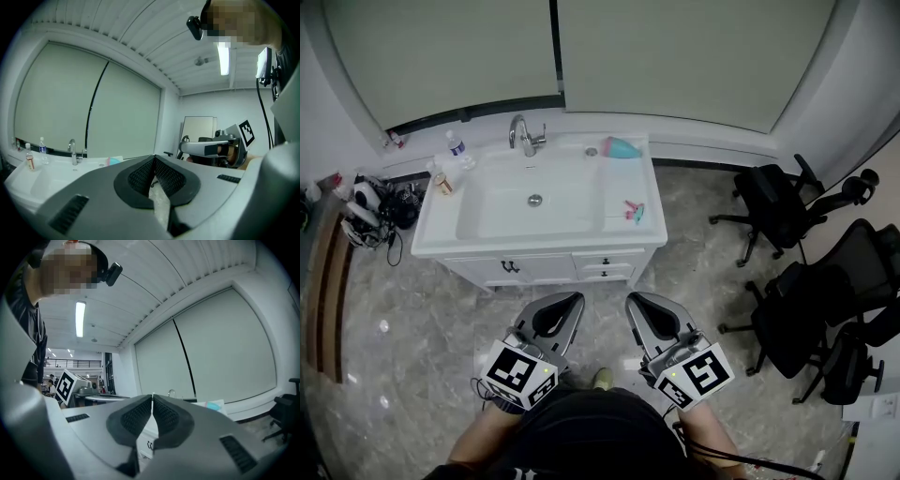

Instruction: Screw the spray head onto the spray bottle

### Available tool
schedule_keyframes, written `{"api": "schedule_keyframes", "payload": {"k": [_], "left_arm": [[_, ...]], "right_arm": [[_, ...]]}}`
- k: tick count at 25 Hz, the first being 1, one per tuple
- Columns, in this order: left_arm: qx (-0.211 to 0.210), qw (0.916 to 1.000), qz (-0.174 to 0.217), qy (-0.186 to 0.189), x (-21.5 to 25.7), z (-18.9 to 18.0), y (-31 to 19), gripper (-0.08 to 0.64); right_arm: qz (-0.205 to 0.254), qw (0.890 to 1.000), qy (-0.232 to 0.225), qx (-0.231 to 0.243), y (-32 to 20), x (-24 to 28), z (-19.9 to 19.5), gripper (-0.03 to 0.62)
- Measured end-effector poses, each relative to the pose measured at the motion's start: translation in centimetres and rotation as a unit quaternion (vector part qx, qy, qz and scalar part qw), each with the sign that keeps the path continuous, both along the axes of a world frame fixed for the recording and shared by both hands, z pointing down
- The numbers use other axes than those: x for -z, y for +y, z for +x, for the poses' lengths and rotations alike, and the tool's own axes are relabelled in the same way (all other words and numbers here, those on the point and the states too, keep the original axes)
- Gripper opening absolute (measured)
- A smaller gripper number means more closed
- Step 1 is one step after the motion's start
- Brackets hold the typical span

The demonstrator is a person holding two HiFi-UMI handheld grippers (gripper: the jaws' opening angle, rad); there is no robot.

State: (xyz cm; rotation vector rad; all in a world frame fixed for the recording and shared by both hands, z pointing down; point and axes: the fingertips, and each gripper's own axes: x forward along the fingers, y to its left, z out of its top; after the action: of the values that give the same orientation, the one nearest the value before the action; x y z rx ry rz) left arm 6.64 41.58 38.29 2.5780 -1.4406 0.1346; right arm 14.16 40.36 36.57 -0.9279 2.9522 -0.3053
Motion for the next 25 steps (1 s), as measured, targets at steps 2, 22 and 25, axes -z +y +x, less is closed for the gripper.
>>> {"api": "schedule_keyframes", "payload": {"k": [2, 22, 25], "left_arm": [[-0.001, 1.0000, -0.007, 0.000, -0.5, 0.3, -1.3, 0.003], [-0.131, 0.9843, -0.070, -0.094, -10.2, -7.1, -37.5, 0.016], [-0.147, 0.9761, -0.074, -0.142, -13.1, -7.8, -45.2, 0.050]], "right_arm": [[-0.004, 1.000, -0.001, 0.001, -1.1, -0.3, 0.3, 0.002], [-0.067, 0.991, 0.026, -0.110, -30.0, -4.9, -6.6, 0.002], [-0.093, 0.987, 0.015, -0.127, -33.6, -6.5, -7.5, 0.002]]}}
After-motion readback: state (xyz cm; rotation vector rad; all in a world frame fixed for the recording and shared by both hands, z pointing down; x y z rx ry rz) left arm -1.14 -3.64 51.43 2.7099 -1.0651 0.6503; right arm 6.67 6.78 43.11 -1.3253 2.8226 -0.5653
